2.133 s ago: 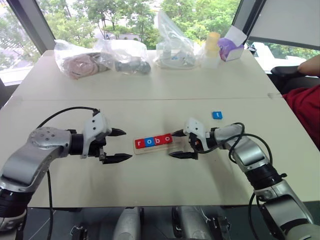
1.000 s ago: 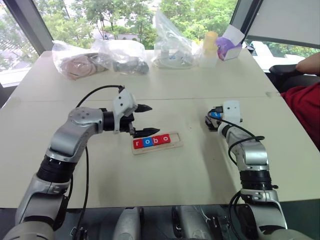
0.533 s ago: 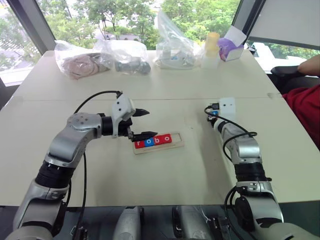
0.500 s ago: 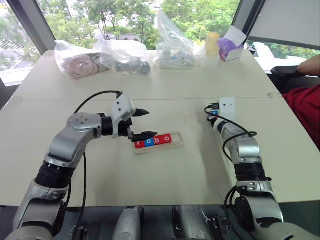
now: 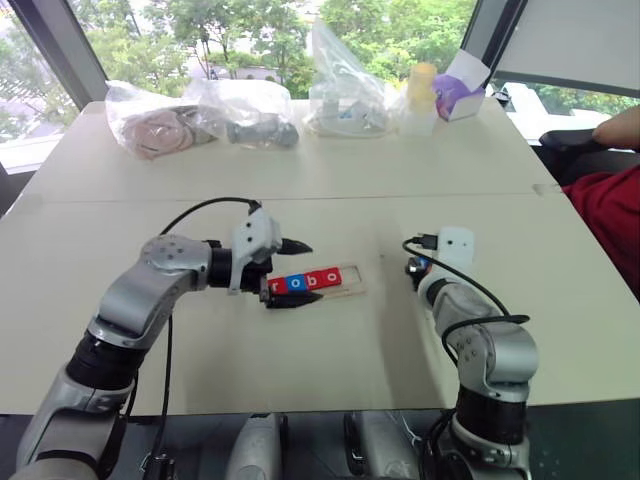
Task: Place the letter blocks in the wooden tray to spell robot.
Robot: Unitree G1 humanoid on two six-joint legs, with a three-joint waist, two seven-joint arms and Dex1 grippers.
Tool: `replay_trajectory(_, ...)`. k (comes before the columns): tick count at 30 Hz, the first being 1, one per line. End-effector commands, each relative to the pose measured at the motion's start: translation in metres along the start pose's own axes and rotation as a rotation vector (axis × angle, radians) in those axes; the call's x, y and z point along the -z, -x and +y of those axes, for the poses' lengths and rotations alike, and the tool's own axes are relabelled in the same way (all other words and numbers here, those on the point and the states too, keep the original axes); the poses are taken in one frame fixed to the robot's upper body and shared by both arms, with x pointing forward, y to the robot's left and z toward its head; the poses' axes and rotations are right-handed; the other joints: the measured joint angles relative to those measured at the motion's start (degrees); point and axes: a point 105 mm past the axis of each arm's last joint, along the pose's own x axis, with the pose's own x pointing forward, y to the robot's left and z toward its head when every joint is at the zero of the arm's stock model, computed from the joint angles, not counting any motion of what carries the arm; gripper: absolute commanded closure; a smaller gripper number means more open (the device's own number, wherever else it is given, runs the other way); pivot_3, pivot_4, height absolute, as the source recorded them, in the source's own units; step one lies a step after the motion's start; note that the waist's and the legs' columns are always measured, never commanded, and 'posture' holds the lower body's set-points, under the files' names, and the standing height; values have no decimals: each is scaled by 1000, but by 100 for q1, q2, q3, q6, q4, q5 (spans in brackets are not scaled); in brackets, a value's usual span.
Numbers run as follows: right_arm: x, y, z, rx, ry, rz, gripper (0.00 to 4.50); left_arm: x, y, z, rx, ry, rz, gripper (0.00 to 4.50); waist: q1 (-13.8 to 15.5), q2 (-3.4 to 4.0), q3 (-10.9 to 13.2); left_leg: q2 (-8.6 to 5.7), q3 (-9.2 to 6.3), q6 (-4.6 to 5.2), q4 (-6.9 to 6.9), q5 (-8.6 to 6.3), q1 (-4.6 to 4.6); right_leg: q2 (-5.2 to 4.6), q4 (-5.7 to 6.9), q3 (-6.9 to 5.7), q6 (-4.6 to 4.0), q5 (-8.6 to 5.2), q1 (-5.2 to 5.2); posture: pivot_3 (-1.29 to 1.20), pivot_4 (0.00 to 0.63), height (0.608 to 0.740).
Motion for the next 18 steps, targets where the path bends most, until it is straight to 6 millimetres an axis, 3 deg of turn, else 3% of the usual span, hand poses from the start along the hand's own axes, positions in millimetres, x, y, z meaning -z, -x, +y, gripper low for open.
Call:
replay_trajectory(1, 6, 3, -2, 25, -45, 41, 3026, -6, -5, -6, 35, -29, -16, 0, 2, 0, -1, 0, 0, 0, 1, 0, 2, 0, 0, 0, -3, -2, 2, 0, 150, 740)
replay_trajectory(8, -1, 3, 0, 1, -38, 17, 51, -8, -8, -3, 29, -27, -30, 0, 2, -2, -2, -1, 1, 0, 0, 1, 1, 0, -4, 0, 3, 0, 4, 0, 150, 740)
replay_trajectory(9, -6, 4, 1, -19, -38, -5, 51, -8, -7, -2, 27, -25, -30, 0, 4, -2, -2, -1, 1, 0, -1, 1, 1, 0, -4, 0, 3, 0, 4, 0, 150, 740)
replay_trajectory(12, -46, 10, 0, -86, 13, -170, 51, -8, 1, 1, 6, -16, -33, 0, 2, 1, 0, -2, 2, -1, 0, 1, -2, -1, -5, 0, 4, 1, 2, 0, 150, 740)
replay_trajectory(14, -69, 11, 2, -234, 142, -260, 51, -11, 8, 3, -8, -8, -44, 0, -4, 4, 2, -3, 4, -1, 1, 1, -3, -3, -6, 1, 4, 1, 0, 0, 150, 740)
replay_trajectory(18, -66, 16, 1, -559, 396, -254, 51, -11, 15, -6, 55, 19, -47, 0, -4, -1, -1, -1, 19, 1, -5, 0, 2, 4, -20, -6, 5, -2, 10, 0, 150, 740)
